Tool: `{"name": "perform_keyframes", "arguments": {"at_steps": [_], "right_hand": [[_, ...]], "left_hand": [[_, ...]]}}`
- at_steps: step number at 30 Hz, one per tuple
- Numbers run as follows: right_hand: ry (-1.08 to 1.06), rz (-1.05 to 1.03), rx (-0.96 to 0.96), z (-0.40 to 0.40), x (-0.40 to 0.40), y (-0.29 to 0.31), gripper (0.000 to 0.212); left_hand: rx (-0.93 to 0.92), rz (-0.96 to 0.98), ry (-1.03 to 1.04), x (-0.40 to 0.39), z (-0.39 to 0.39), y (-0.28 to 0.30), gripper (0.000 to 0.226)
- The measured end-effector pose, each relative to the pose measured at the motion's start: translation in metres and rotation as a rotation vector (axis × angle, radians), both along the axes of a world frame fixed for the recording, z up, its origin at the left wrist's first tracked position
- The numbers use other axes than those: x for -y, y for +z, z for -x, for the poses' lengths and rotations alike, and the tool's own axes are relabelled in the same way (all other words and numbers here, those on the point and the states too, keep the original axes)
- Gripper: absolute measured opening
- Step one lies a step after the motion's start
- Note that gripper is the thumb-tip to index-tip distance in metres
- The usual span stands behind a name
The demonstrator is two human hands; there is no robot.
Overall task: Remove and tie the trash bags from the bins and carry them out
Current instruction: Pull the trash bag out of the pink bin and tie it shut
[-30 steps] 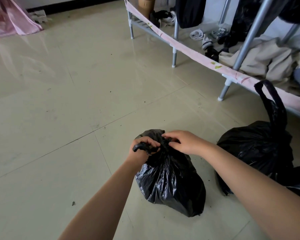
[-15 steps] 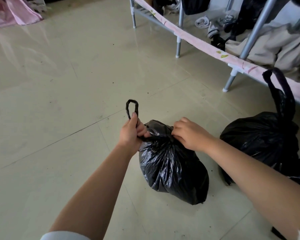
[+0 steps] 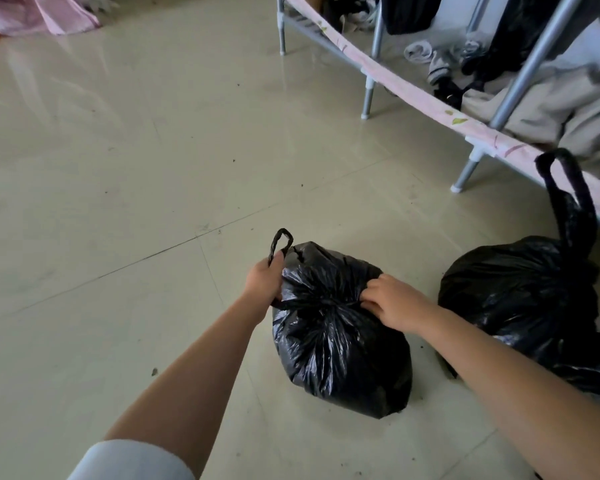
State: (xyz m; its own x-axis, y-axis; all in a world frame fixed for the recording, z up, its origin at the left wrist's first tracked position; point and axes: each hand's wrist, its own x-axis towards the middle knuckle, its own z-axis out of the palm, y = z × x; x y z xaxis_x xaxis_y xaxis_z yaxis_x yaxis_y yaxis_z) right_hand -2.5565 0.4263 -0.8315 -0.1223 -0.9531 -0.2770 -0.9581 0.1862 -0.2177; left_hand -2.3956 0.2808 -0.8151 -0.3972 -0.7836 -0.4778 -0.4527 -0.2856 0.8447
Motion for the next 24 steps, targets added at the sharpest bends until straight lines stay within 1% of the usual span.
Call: {"name": "perform_keyframes", "arguments": {"at_steps": [2, 4, 6, 8, 10, 14, 17, 20, 22, 24], "right_hand": [[-0.074, -0.048, 0.076, 0.001, 0.0, 0.005, 0.03], [-0.138, -0.07, 0.169, 0.005, -0.001, 0.013, 0.028], [-0.202, -0.056, 0.214, 0.013, -0.003, 0.024, 0.027], [-0.259, -0.045, 0.204, 0.024, -0.01, 0.036, 0.026], [-0.323, -0.028, 0.19, 0.038, -0.022, 0.049, 0.027], [-0.464, 0.046, 0.173, 0.06, -0.058, 0.079, 0.027], [-0.498, 0.069, 0.115, 0.072, -0.093, 0.104, 0.022], [-0.56, 0.073, 0.024, 0.086, -0.136, 0.133, 0.022], [-0.647, 0.075, -0.103, 0.094, -0.168, 0.15, 0.022], [-0.702, 0.023, -0.281, 0.098, -0.2, 0.164, 0.028]], "left_hand": [[0.02, 0.099, -0.095, 0.002, 0.003, 0.01, 0.03], [0.076, 0.271, -0.132, 0.005, 0.008, 0.026, 0.024], [0.14, 0.449, -0.168, 0.008, 0.016, 0.045, 0.021], [0.202, 0.581, -0.24, 0.007, 0.025, 0.063, 0.025], [0.227, 0.674, -0.318, 0.001, 0.039, 0.082, 0.031], [0.234, 0.806, -0.543, -0.032, 0.087, 0.12, 0.029], [0.198, 0.903, -0.784, -0.071, 0.131, 0.141, 0.026], [0.252, 0.996, -1.101, -0.114, 0.168, 0.154, 0.028], [0.308, 1.089, -1.242, -0.14, 0.188, 0.159, 0.029], [0.377, 1.163, -1.313, -0.164, 0.204, 0.161, 0.026]]}}
